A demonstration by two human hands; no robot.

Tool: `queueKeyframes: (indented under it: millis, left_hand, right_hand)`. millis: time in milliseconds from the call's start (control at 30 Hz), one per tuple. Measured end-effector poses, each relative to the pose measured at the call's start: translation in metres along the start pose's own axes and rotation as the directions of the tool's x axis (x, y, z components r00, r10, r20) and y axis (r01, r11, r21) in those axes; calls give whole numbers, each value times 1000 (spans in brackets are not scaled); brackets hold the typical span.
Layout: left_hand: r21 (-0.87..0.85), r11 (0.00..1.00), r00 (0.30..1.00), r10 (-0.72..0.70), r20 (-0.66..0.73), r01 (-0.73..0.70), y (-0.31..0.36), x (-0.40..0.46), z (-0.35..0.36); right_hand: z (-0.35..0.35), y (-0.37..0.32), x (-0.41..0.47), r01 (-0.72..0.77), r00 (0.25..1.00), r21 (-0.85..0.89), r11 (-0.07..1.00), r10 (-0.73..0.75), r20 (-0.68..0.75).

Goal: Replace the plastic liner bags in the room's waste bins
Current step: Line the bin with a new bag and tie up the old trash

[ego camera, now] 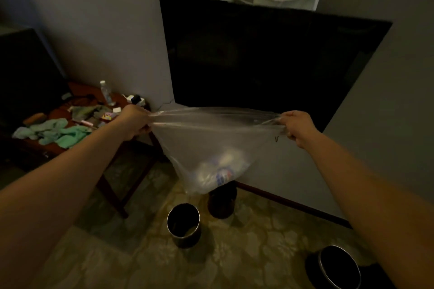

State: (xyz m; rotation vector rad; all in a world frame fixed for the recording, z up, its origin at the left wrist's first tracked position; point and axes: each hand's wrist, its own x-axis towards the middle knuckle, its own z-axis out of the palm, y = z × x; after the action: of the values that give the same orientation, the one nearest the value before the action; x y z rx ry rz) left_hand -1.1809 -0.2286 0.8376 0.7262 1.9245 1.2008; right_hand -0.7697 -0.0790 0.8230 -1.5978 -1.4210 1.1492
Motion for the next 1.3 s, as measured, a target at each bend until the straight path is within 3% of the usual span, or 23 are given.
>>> queueKeyframes:
  millis: [200,367,500,633,700,833,967,1100,1200,1233,1300]
  left_hand:
    - [309,935,981,191,-28,-173,40,-11,0]
    - [203,938,958,288,0,-282,74,-29,19]
    - [164,898,907,377,189,-407,119,-54,48]
    - [73,895,844,384,374,-439,156,-78,79]
    - [99,869,826,416,381,-484,167,-87,89]
    - [39,858,796,457,396,-512,170,-91,82]
    - [-67,828,721,521,458,-556,156,-87,69]
    - [-365,861,750,494,439,-353,133,-78,53]
    - [-154,947,734,315,602,-280,105,-73,53]
    - [27,938,725,249,642,-346,99,-81,56]
    - [169,876,726,251,640,-452,95,-92,69]
  right_hand:
    - [-1,-43,-10,-67,992,86,994,57,109]
    - [1,-81,-21,20,983,174,985,-51,176]
    - [11,-118,-41,125,939,208,970,-184,291]
    - [41,-148,-67,247,777,198,948,-316,544]
    - [54,-154,-73,246,709,202,948,-319,629]
    - [58,-161,-77,202,700,231,952,-305,645]
    - [60,-169,-80,301,744,85,950,-290,602]
    - [60,-195,-81,222,779,203,954,-298,552]
    - [58,-216,-80,151,778,278,949,-287,559]
    - [60,-222,-82,145,770,293,945,-294,566]
    - [69,-231,-88,133,748,299,945,-294,595]
